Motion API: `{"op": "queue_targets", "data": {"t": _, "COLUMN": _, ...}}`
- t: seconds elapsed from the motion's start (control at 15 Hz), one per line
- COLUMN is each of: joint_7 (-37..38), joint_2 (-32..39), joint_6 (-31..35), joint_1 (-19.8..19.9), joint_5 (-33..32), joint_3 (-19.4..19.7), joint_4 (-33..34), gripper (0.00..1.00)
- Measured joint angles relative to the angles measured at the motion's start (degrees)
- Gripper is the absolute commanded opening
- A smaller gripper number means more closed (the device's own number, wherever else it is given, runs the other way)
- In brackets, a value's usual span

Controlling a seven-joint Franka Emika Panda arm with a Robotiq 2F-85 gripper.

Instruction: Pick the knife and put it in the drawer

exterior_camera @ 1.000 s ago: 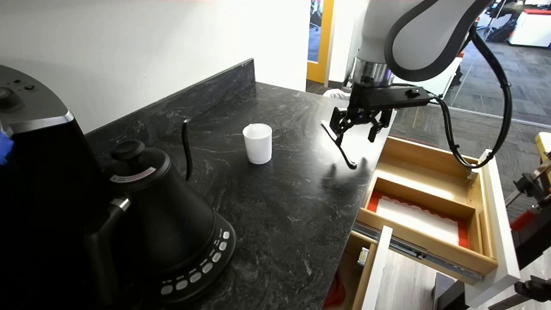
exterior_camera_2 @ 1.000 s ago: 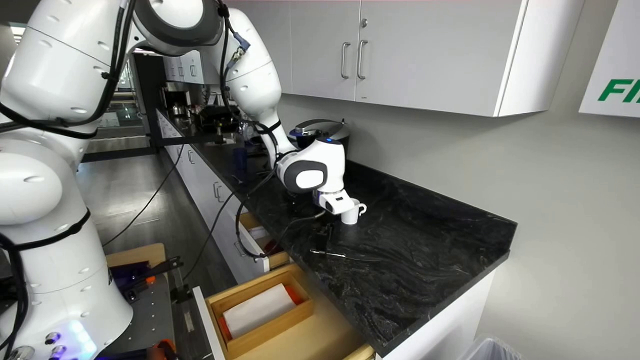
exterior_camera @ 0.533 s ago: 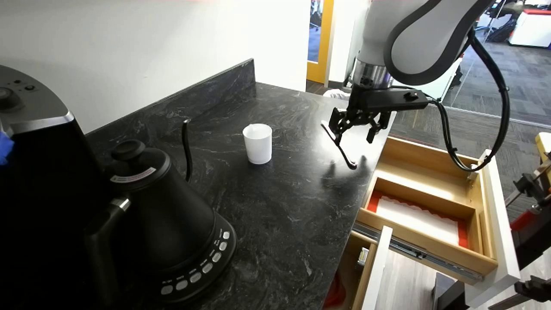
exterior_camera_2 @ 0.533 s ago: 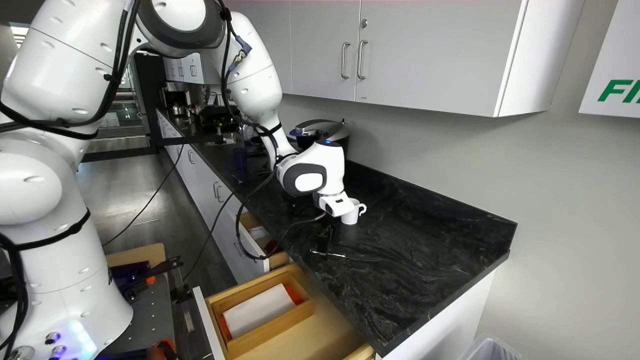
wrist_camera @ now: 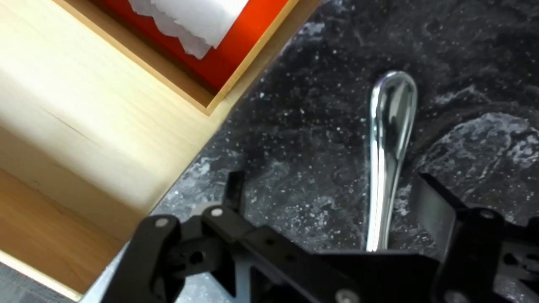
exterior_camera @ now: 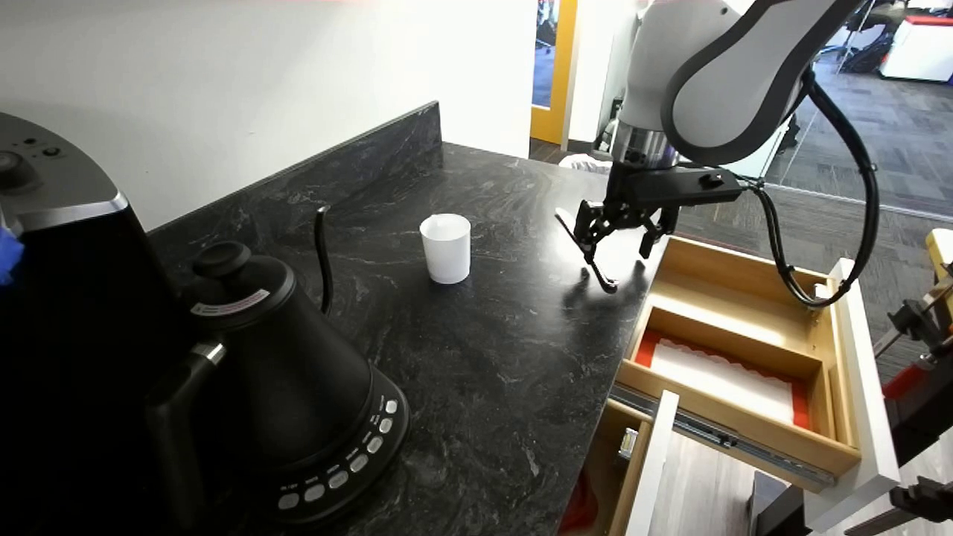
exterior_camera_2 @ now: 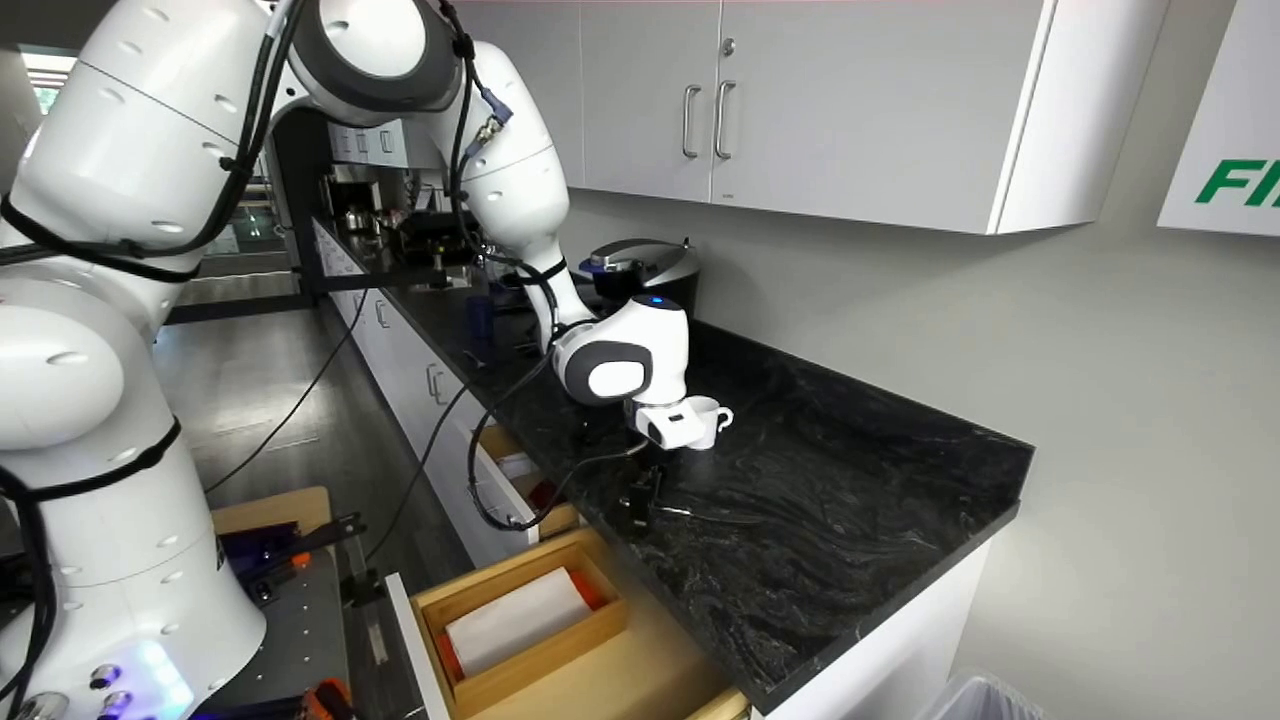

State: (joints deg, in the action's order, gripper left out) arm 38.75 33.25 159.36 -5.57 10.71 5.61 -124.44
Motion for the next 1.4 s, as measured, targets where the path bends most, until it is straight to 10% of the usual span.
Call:
{"op": "queue_targets", "data": {"t": 0.13, "joint_7": -0.52, "joint_2": 0.53, "joint_6": -0.24, "joint_1": 0.0, "joint_5": -0.04, "joint_3": 0.17, "joint_4": 0.49, "gripper": 0.98}}
{"op": "queue_targets", "data": {"t": 0.2, "joint_7": -0.61, "joint_2": 0.77, "joint_6": -0.4, "joint_1": 0.0, "joint_5": -0.08, "joint_3": 0.19, "joint_4": 0.99, "gripper": 0.77}}
{"op": "queue_targets", "data": {"t": 0.93, "joint_7": -0.97, "joint_2": 2.45, "joint_6": -3.12, "joint_1": -0.14, "joint_5": -0.15, "joint_3": 0.34, "joint_4": 6.06, "gripper": 0.1}}
{"op": "queue_targets", "data": {"t": 1.4, "joint_7": -1.07, "joint_2": 2.56, "joint_6": -3.78, "joint_1": -0.14, "joint_5": -0.15, "joint_3": 0.39, "joint_4": 6.66, "gripper": 0.07}}
